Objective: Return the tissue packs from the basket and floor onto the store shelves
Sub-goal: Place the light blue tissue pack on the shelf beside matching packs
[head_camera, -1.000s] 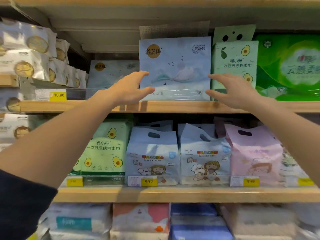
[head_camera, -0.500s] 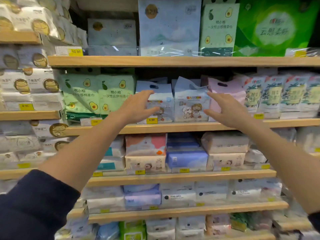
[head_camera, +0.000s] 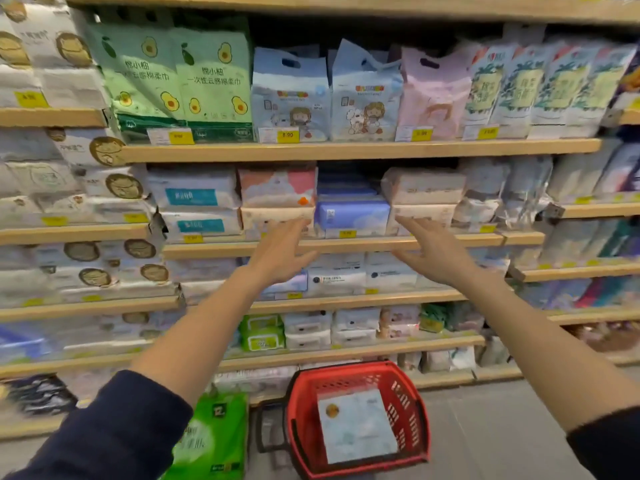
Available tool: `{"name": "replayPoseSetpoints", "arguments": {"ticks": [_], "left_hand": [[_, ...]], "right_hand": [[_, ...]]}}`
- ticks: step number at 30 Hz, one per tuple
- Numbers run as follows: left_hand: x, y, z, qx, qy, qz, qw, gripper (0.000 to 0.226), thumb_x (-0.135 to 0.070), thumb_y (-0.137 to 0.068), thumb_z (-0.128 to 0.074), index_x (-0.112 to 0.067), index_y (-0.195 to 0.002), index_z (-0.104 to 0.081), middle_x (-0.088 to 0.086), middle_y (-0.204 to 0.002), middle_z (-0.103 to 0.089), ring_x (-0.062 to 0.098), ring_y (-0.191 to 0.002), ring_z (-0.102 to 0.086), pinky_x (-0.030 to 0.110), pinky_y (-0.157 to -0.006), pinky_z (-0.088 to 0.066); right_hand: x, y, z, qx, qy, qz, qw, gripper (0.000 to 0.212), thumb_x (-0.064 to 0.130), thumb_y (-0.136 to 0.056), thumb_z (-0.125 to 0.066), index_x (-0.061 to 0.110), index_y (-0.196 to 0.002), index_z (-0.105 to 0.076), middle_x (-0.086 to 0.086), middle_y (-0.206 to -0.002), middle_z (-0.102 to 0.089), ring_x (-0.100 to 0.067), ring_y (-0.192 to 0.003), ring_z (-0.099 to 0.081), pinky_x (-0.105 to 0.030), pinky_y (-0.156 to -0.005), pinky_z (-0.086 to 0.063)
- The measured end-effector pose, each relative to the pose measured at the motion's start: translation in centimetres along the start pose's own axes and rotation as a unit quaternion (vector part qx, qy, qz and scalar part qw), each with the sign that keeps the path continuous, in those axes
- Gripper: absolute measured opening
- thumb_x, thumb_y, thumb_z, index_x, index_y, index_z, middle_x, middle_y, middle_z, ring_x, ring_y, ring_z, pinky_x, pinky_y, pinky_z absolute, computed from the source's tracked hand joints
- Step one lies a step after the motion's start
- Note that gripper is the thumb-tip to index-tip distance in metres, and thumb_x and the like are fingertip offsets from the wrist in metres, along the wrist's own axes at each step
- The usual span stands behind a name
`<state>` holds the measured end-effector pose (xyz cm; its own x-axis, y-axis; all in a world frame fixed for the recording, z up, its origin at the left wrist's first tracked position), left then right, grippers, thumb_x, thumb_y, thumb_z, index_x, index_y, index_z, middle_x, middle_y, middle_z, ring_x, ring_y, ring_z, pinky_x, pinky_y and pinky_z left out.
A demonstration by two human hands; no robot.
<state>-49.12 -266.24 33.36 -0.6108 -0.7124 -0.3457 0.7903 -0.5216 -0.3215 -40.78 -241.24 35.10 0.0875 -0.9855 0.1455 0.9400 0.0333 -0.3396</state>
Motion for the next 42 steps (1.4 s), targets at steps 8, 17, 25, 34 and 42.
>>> {"name": "replayPoseSetpoints", "arguments": {"ticks": [8, 17, 25, 34, 42], "left_hand": [[0.1, 4.3, -8.3, 0.069, -0.027, 0.067, 0.995, 0.07, -0.05, -0.088, -0.05, -0.014, -0.143, -0.028, 0.006, -0.149, -0.034, 0.025, -0.134, -0.035, 0.044, -0.108, -0.03], [-1.1, 9.3, -18.3, 0.122, 0.043, 0.172, 0.977, 0.079, -0.06, -0.08, -0.044, -0.013, -0.141, -0.031, 0.01, -0.146, -0.037, 0.027, -0.132, -0.037, 0.038, -0.105, -0.032], [2.2, 12.5, -27.7, 0.193, 0.094, 0.213, 0.953, 0.073, -0.055, -0.08, -0.05, -0.018, -0.14, -0.031, 0.006, -0.14, -0.043, 0.025, -0.127, -0.042, 0.038, -0.102, -0.037], [9.3, 14.2, -40.5, 0.262, 0.145, 0.248, 0.921, 0.083, -0.056, -0.075, -0.049, -0.015, -0.144, -0.027, 0.007, -0.148, -0.034, 0.02, -0.136, -0.032, 0.033, -0.11, -0.029], [13.9, 15.1, -53.3, 0.273, 0.224, 0.287, 0.89, 0.081, -0.056, -0.075, -0.061, -0.022, -0.142, -0.029, 0.001, -0.144, -0.036, 0.015, -0.132, -0.036, 0.022, -0.103, -0.027]], "right_hand": [[-4.1, 4.3, -5.6, 0.077, -0.037, 0.008, 0.996, 0.066, 0.041, -0.088, -0.054, 0.018, -0.144, -0.027, -0.011, -0.145, -0.041, -0.029, -0.131, -0.038, -0.04, -0.102, -0.034], [-9.9, 9.9, -13.8, 0.172, -0.105, -0.006, 0.979, 0.065, 0.041, -0.088, -0.054, 0.02, -0.144, -0.029, -0.007, -0.146, -0.039, -0.026, -0.132, -0.036, -0.037, -0.103, -0.033], [-12.3, 13.9, -24.7, 0.288, -0.153, -0.071, 0.943, 0.074, 0.044, -0.083, -0.059, 0.025, -0.145, -0.024, -0.007, -0.148, -0.034, -0.026, -0.135, -0.031, -0.041, -0.106, -0.032], [-14.4, 16.2, -38.4, 0.337, -0.169, -0.139, 0.916, 0.078, 0.042, -0.081, -0.064, 0.03, -0.144, -0.021, -0.004, -0.151, -0.027, -0.02, -0.139, -0.025, -0.032, -0.108, -0.028], [-19.5, 17.5, -52.5, 0.371, -0.162, -0.146, 0.903, 0.091, 0.04, -0.073, -0.073, 0.031, -0.145, -0.018, -0.006, -0.15, -0.028, -0.024, -0.136, -0.03, -0.036, -0.108, -0.031]]}}
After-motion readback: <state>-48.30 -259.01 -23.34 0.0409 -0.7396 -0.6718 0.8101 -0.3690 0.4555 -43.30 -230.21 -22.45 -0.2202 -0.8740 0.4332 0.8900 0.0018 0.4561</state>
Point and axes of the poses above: each hand's wrist, its own y-axis away from the middle knuckle, its own z-axis out of the back of the hand, x = y × z, the point moved 3 cm from there along -y, towards the middle knuckle
